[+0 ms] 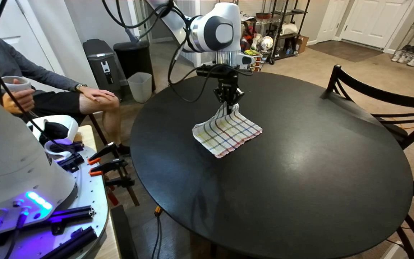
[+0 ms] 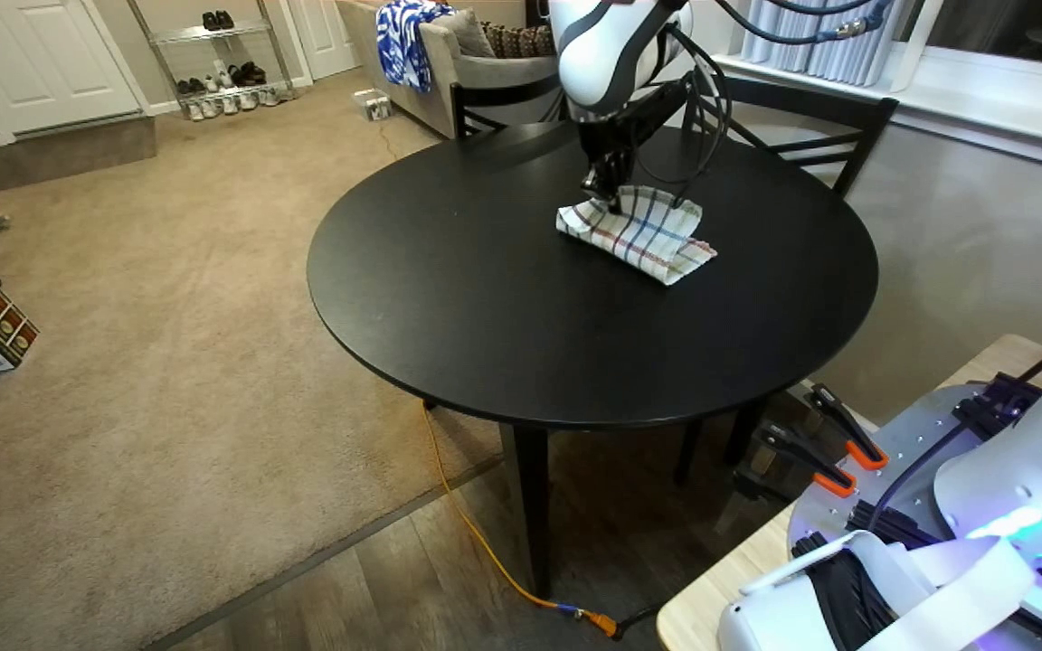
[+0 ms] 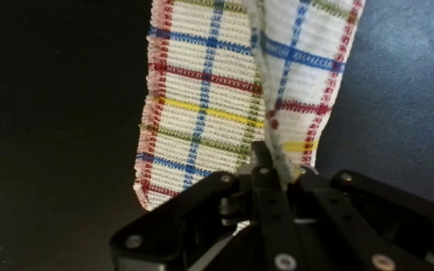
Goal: Fold the towel on the table
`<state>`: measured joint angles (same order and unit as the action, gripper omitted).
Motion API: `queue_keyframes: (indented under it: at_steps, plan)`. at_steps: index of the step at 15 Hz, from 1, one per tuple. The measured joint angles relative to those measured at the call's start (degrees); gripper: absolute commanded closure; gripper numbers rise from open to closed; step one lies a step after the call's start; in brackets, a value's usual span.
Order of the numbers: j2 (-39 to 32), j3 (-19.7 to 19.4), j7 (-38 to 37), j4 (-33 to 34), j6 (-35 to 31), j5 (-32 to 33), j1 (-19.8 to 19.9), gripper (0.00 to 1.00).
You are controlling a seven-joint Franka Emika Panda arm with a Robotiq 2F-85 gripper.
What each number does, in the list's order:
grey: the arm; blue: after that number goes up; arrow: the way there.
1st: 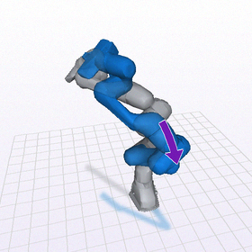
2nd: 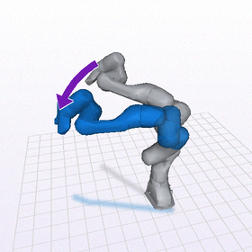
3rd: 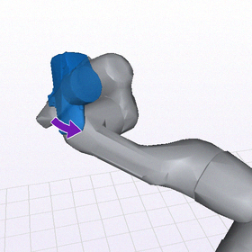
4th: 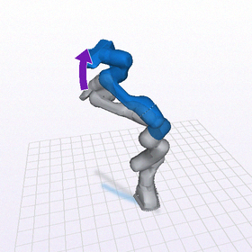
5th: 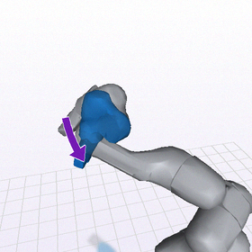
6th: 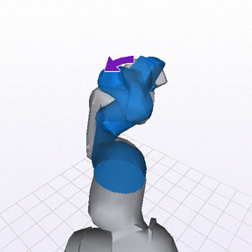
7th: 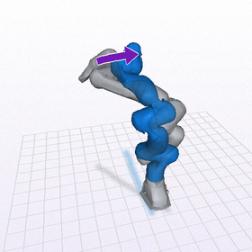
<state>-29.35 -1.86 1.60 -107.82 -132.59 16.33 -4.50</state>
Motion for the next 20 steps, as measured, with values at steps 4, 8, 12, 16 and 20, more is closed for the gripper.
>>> queue_keyframes:
  at_steps: [4, 8, 12, 16, 20]
  plan:
    - [-0.12, -0.77, -0.61, -0.04, -0.83, 0.09, -0.04, 0.99]
    - [-0.46, -1.34, -2.29, -0.06, -1.24, 0.36, -0.24, 0.99]
    - [-0.85, -2.48, -4.59, -0.25, -2.31, 1.23, -0.30, 0.99]
    - [-1.35, -3.53, -6.78, -0.90, -4.03, 2.60, -0.34, 0.99]
    - [-2.98, -3.90, -7.87, -1.17, -5.31, 2.68, -0.38, 0.99]
